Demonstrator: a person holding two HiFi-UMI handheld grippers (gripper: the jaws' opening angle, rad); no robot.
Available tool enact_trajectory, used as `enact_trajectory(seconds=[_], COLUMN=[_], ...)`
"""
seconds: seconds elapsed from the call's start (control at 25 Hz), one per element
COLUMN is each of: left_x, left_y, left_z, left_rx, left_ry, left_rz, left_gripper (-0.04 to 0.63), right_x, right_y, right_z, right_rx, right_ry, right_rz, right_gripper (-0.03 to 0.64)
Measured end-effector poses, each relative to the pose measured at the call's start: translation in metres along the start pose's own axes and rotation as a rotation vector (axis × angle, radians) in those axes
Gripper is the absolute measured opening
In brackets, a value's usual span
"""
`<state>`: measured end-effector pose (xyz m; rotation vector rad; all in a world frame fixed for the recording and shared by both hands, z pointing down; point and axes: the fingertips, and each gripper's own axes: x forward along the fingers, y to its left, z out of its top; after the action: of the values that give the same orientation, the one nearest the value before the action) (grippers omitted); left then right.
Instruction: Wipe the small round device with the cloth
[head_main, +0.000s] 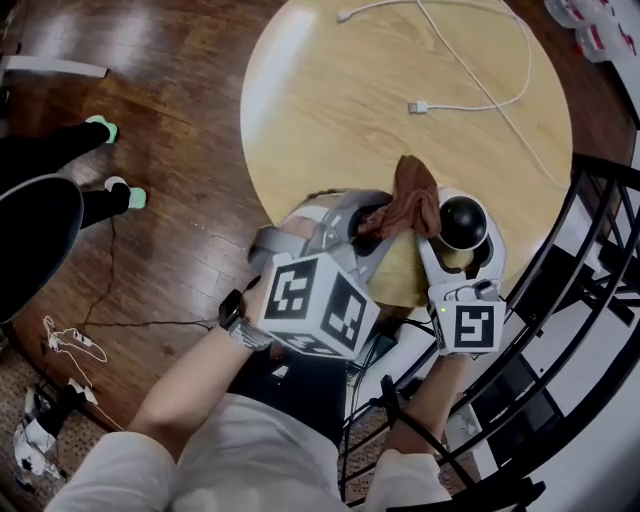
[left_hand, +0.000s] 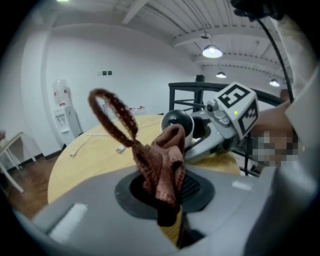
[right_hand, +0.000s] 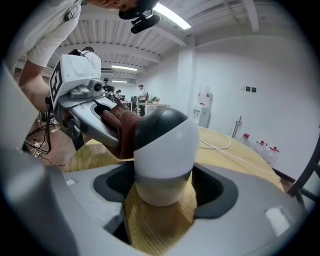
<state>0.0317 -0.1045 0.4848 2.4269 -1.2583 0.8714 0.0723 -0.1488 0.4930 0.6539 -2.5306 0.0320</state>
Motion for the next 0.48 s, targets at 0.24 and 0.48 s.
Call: enact_trajectory(seconds=[0.24,0.48], left_x=[-0.025,0.010], left_y=[0.008,-0.009], left_z=[0.056,0.011], left_rx=[-0.085,0.069], left_ry=[-0.291,-0.101], left_rz=[0.012,-0.100], left_gripper=[0.071,0.069], right_x=[-0.005,-0.007], right_y=[-0.002,-0.001], right_z=[-0.003,-0.007], right_rx=[0.005,-0.008], right_ry=[0.004,0.033], right_rz=[-0.013,-0.006], right_gripper=[0.357,0.357])
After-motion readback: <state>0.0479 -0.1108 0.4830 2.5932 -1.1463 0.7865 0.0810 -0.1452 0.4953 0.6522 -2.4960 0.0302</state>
